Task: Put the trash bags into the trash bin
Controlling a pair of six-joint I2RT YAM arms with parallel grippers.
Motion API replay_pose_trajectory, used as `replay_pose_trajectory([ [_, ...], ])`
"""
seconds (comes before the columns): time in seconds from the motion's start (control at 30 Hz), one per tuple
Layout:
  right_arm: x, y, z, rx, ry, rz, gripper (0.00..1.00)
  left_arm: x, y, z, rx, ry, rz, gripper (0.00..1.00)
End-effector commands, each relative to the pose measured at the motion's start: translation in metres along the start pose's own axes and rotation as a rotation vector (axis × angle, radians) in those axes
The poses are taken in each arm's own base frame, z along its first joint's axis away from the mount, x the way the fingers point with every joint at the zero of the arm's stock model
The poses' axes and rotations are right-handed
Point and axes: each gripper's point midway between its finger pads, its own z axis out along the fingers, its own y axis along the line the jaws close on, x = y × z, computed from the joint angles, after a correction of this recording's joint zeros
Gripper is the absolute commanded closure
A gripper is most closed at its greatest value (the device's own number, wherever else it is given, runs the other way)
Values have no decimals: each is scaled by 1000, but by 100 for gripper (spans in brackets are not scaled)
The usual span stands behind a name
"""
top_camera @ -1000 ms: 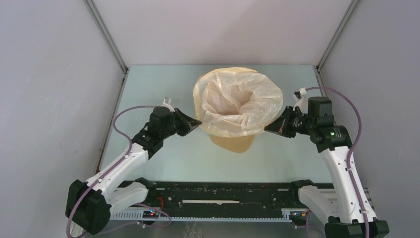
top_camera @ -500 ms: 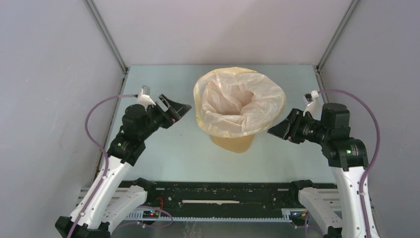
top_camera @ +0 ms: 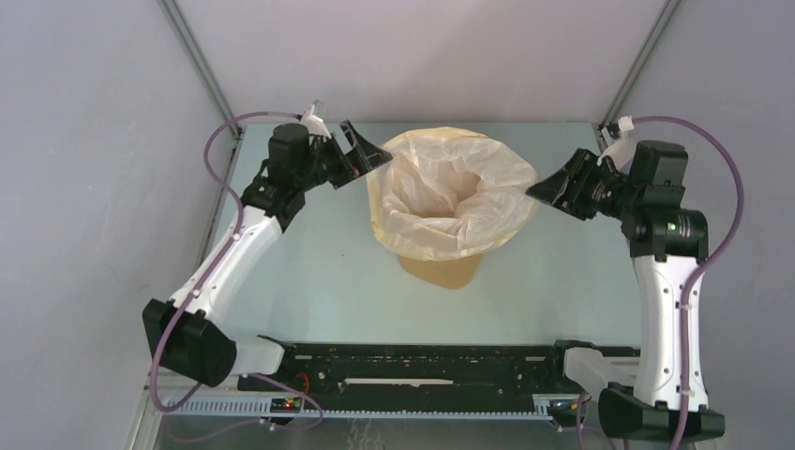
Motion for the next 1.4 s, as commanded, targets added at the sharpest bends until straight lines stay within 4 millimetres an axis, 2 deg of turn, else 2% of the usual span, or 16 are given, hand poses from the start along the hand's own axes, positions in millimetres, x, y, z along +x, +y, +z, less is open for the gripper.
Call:
replay_pose_trajectory([
  [0.0, -31, 12, -2, -42, -77, -19, 43, -27, -30, 0, 81, -32, 94, 3],
  [0.27, -55, 29, 17, -251, -45, 144, 46, -31, -19, 24, 50, 0, 5, 23],
  [0.47, -66, 32, 30, -321, -27, 192, 47, -27, -18, 42, 81, 39, -46, 44],
  [0.57, -64, 30, 38, -331, 6, 194, 44, -25, -23, 47, 114, 66, -56, 45],
  [0.7, -58, 20, 47, -291, 18, 168, 36, -25, -23, 49, 115, 66, -60, 51],
  [0.87, -58, 4, 56, -237, 19, 167, 32, -29, -26, 54, 126, 71, -76, 51],
  [0.97, -56, 5, 59, -252, 35, 172, 36, -30, -28, 57, 131, 75, -85, 50],
  [1.03, -53, 11, 60, -278, 54, 173, 43, -30, -28, 57, 134, 76, -92, 50],
  [1.1, -48, 17, 60, -298, 67, 170, 45, -30, -28, 58, 136, 77, -95, 51],
  [1.27, -45, 19, 63, -303, 61, 170, 36, -29, -25, 62, 132, 83, -107, 53],
  [1.3, -44, 18, 65, -305, 67, 174, 38, -29, -26, 63, 137, 84, -109, 54],
  [1.37, -44, 17, 68, -310, 75, 176, 51, -30, -26, 64, 140, 85, -110, 58],
])
